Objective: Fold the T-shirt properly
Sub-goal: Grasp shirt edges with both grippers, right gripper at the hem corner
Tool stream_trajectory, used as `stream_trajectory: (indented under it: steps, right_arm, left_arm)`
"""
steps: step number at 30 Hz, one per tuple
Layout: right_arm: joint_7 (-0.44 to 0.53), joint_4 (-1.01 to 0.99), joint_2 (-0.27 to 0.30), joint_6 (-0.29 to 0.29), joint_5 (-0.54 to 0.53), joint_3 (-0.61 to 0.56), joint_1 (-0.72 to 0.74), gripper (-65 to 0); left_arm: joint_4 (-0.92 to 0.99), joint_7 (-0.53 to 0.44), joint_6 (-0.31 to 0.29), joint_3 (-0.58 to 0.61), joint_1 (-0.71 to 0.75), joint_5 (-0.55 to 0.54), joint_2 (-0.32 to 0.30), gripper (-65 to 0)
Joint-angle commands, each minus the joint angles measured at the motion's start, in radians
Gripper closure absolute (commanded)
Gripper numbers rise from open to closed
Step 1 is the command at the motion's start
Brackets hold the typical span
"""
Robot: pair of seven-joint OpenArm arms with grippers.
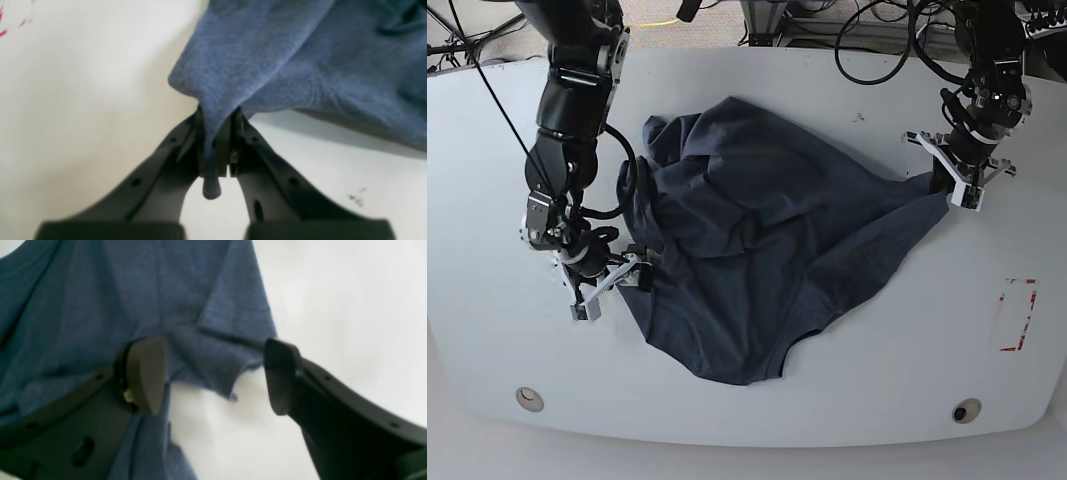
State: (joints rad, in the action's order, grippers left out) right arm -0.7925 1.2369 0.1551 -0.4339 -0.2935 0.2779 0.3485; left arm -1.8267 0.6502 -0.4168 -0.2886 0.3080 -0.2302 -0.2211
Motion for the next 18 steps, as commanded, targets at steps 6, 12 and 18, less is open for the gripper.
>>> stream_trajectory:
  steps: [6,12,18]
  right_arm:
    - [0.155,-0.243,0.037,-0.009,0.023,-0.065,0.186,-43.8]
    - [0.298,-0.449,0.044,-0.009,0.075,-0.133,0.269,-43.8]
    - [0.473,-0.675,0.045,-0.009,0.076,-0.136,0.341,-43.9]
  left_arm:
    - [-0.04,-0.03,-0.018,-0.016,0.027,-0.013,-0.013,0.0]
    - [-0.04,-0.03,-0.018,-0.018,0.029,-0.013,-0.013,0.0]
    - [-0.04,-0.03,-0.018,-0.018,0.023,-0.013,-0.013,0.0]
